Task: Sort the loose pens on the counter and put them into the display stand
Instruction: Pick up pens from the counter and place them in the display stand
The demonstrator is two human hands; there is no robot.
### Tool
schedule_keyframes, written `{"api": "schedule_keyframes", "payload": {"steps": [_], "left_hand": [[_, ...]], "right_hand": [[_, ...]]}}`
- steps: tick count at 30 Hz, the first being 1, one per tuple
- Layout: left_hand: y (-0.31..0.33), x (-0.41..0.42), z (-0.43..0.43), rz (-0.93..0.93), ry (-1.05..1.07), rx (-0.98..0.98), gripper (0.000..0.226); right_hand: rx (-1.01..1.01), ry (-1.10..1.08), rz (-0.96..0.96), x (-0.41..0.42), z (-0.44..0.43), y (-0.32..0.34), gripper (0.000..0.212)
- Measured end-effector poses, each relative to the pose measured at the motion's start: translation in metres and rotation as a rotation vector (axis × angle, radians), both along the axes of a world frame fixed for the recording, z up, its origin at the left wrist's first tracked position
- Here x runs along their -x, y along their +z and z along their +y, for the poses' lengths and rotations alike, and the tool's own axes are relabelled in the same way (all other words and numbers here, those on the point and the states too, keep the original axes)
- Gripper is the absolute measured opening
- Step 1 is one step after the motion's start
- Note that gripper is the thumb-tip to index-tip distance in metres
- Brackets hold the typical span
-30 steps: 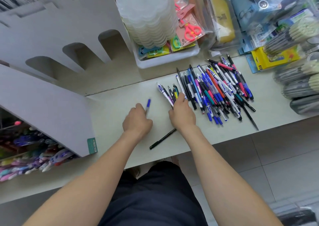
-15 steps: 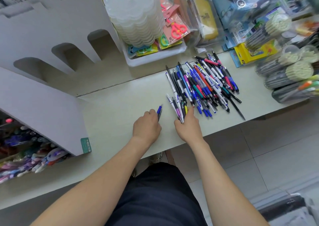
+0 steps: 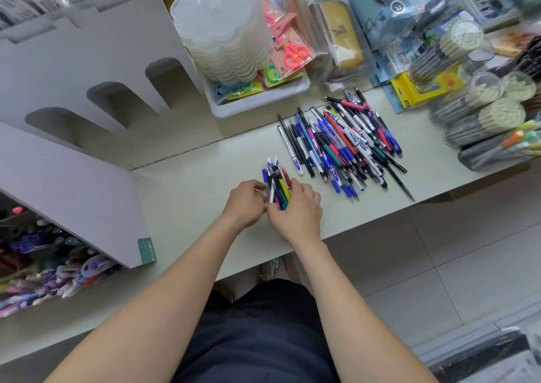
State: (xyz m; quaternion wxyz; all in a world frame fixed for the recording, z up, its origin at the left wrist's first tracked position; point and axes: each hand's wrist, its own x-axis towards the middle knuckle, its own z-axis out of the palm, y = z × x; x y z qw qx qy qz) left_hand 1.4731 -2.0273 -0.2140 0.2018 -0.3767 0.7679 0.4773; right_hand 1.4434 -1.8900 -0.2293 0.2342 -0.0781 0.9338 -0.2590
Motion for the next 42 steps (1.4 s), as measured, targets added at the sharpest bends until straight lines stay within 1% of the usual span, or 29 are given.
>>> {"api": "schedule_keyframes", "payload": {"steps": [2,5,7,9,10,11,13,14,16,19,22,24,26,27,29,31,32,34,37,39,40,41,42], "left_hand": [[0.001,-0.002,-0.005,-0.015,-0.024,-0.034,0.050],[0.003,-0.006,-0.012,-0.032,-0.096,-0.032,0.058],[0.002,-0.011,-0.017,-0.034,-0.066,0.015,0.064],[0.002,-0.017,-0.023,-0.036,0.026,0.100,0.060],[0.003,-0.019,-0.025,-0.040,0.073,0.130,0.056],[0.004,-0.021,-0.025,-0.048,0.103,0.137,0.052],[0.006,-0.024,-0.024,-0.068,0.129,0.063,0.046],[0.007,-0.025,-0.023,-0.069,0.138,0.003,0.043],[0.009,-0.026,-0.020,-0.054,0.166,-0.080,0.040],[0.012,-0.027,-0.020,-0.021,0.198,-0.098,0.035],[0.017,-0.031,-0.021,-0.016,0.218,-0.122,0.030],[0.019,-0.033,-0.023,-0.004,0.226,-0.128,0.027],[0.023,-0.033,-0.022,0.014,0.240,-0.135,0.025],[0.024,-0.034,-0.022,0.025,0.248,-0.141,0.025],[0.027,-0.035,-0.020,0.043,0.261,-0.154,0.026],[0.030,-0.035,-0.018,0.058,0.279,-0.175,0.028],[0.032,-0.035,-0.017,0.063,0.289,-0.188,0.029],[0.037,-0.034,-0.014,0.070,0.304,-0.205,0.030],[0.045,-0.035,-0.011,0.078,0.315,-0.215,0.032],[0.050,-0.037,-0.011,0.085,0.323,-0.211,0.034],[0.053,-0.038,-0.011,0.091,0.334,-0.210,0.034],[0.056,-0.037,-0.012,0.099,0.352,-0.219,0.033],[0.060,-0.036,-0.013,0.108,0.376,-0.242,0.031]], "right_hand": [[-0.110,-0.051,-0.037,-0.002,-0.014,0.005,0.084],[-0.235,-0.100,-0.037,-0.002,-0.034,0.005,0.106],[-0.309,-0.088,-0.009,0.001,-0.045,-0.002,0.106],[-0.387,-0.062,0.031,0.001,-0.054,-0.011,0.096],[-0.415,-0.048,0.055,0.000,-0.059,-0.014,0.087],[-0.434,-0.029,0.088,-0.003,-0.063,-0.018,0.073],[-0.438,0.022,0.156,-0.008,-0.068,-0.023,0.045],[-0.426,0.050,0.160,-0.009,-0.070,-0.025,0.039],[-0.418,0.094,0.176,-0.009,-0.074,-0.025,0.036],[-0.404,0.148,0.197,-0.005,-0.080,-0.026,0.034],[-0.388,0.205,0.224,0.008,-0.081,-0.027,0.025],[-0.426,0.240,0.241,0.021,-0.079,-0.027,0.023],[-0.513,0.288,0.297,0.033,-0.072,-0.025,0.025],[-0.522,0.346,0.314,0.038,-0.070,-0.028,0.027],[-0.455,0.446,0.340,0.048,-0.065,-0.030,0.031],[-0.421,0.461,0.412,0.051,-0.059,-0.030,0.030],[-0.442,0.471,0.444,0.051,-0.056,-0.026,0.027],[-0.480,0.530,0.447,0.048,-0.053,-0.024,0.020],[-0.460,0.554,0.511,0.050,-0.047,-0.021,0.015],[-0.361,0.480,0.524,0.057,-0.044,-0.012,0.024],[-0.296,0.434,0.531,0.059,-0.042,-0.006,0.022],[-0.184,0.383,0.519,0.060,-0.041,0.002,0.022],[-0.060,0.327,0.470,0.059,-0.042,0.014,0.033]]}}
